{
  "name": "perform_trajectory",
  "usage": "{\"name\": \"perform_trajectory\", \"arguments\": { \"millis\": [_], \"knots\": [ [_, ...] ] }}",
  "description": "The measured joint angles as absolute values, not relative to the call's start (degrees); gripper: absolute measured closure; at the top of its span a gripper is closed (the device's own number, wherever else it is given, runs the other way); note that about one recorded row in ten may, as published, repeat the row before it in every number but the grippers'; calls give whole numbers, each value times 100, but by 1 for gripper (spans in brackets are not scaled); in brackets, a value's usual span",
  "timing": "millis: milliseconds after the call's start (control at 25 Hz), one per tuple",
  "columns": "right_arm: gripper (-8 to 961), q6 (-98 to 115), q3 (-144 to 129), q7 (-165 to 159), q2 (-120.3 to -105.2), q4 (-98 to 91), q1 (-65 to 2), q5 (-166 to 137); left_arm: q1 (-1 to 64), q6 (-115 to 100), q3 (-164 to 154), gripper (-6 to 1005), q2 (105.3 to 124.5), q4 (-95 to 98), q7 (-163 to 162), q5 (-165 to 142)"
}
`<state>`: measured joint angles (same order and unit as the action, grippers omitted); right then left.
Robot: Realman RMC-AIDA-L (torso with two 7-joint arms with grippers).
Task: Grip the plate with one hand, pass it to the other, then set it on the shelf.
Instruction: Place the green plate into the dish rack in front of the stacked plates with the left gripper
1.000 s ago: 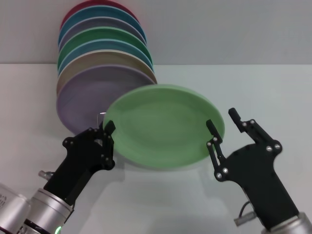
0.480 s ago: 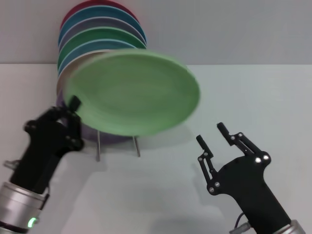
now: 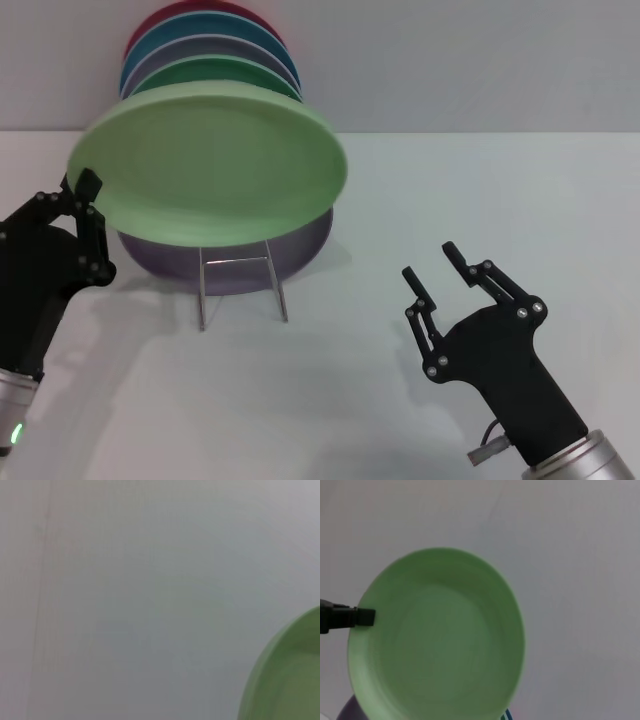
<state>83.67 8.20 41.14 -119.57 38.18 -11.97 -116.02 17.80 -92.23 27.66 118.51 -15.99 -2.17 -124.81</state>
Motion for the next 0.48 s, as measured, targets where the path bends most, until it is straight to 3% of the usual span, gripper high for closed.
{"name": "perform_trajectory", "arguments": {
  "millis": [480],
  "knots": [
    [587, 8349, 1076, 4149, -11949, 3748, -1179, -11600, 1835, -8720, 2726, 937, 11871, -1349, -211, -12511]
  ]
}}
